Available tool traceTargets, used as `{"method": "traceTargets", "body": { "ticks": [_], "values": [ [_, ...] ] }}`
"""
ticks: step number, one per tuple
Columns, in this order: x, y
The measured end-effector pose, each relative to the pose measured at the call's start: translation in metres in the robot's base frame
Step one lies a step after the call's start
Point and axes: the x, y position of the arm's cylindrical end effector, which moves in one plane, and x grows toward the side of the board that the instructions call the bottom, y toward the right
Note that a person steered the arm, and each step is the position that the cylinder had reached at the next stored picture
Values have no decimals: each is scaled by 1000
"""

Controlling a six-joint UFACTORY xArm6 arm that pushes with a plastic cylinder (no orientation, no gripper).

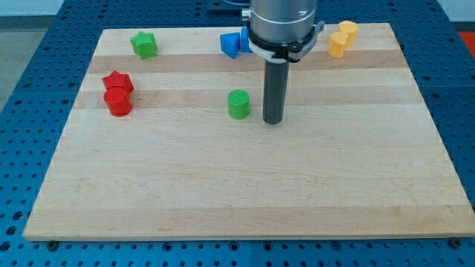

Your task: Slide the green circle closer to the green star

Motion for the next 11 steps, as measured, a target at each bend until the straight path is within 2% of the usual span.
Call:
{"method": "traceTargets", "body": {
  "ticks": [2, 5, 9, 11],
  "values": [
    [-1, -38],
    [-27, -52],
    [-84, -90],
    [-112, -127]
  ]
}}
